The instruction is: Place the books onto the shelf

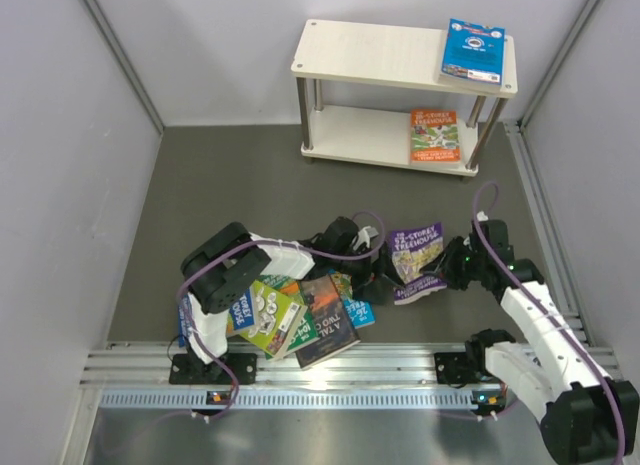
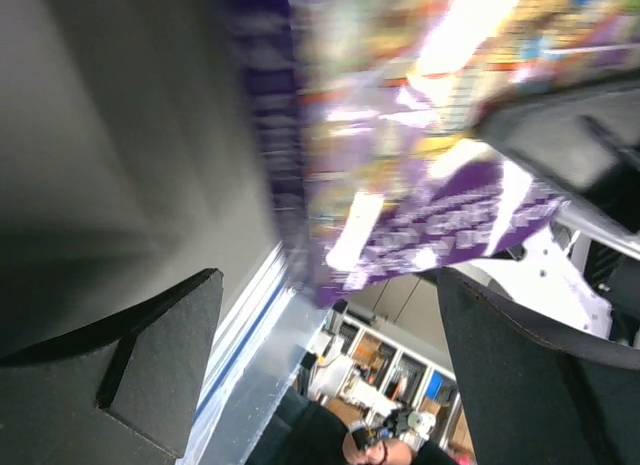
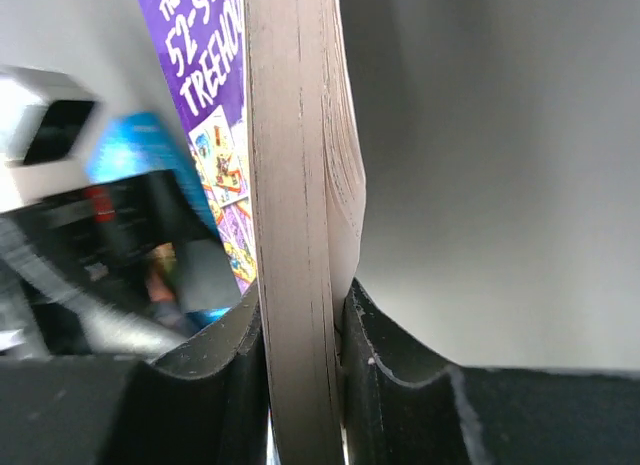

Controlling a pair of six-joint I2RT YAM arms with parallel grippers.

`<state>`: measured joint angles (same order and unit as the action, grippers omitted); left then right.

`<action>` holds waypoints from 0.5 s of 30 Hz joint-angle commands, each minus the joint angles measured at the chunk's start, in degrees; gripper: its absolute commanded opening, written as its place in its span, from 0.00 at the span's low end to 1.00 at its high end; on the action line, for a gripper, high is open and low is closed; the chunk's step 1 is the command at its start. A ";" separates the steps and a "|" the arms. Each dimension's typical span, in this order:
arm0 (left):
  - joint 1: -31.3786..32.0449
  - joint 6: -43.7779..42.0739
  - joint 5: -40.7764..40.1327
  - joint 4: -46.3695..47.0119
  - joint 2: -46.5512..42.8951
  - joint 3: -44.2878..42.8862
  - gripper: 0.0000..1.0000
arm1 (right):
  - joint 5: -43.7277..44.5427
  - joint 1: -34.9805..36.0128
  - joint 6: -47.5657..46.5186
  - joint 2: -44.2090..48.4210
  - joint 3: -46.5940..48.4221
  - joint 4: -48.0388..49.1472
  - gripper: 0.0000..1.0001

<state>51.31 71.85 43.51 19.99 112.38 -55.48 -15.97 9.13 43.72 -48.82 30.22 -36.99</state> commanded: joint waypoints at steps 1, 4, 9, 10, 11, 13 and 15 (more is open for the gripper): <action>-3.31 -0.66 -2.99 0.31 -6.19 4.67 0.94 | -4.50 0.54 3.90 3.20 7.66 1.66 0.00; -4.46 1.09 -3.52 2.85 -9.09 7.05 0.94 | -8.37 0.54 6.71 3.29 9.33 2.71 0.00; -5.78 7.24 -3.43 11.20 -11.91 7.85 0.94 | -14.88 0.63 13.22 5.74 5.66 8.76 0.00; -5.87 7.94 -3.60 12.26 -12.18 7.76 0.94 | -15.32 0.63 15.32 6.45 4.69 9.48 0.00; -5.87 9.43 -3.69 13.14 -12.44 7.67 0.94 | -16.02 0.63 16.29 7.06 3.72 10.53 0.00; -5.96 11.89 -3.87 16.56 -13.06 7.50 0.94 | -16.64 0.81 18.49 9.00 1.08 12.63 0.00; -5.96 13.31 -4.04 18.67 -13.59 7.41 0.89 | -17.08 0.72 19.64 10.31 -0.67 13.78 0.00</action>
<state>45.52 81.36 40.42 29.87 101.84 -48.05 -28.40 9.21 58.08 -41.04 30.65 -31.20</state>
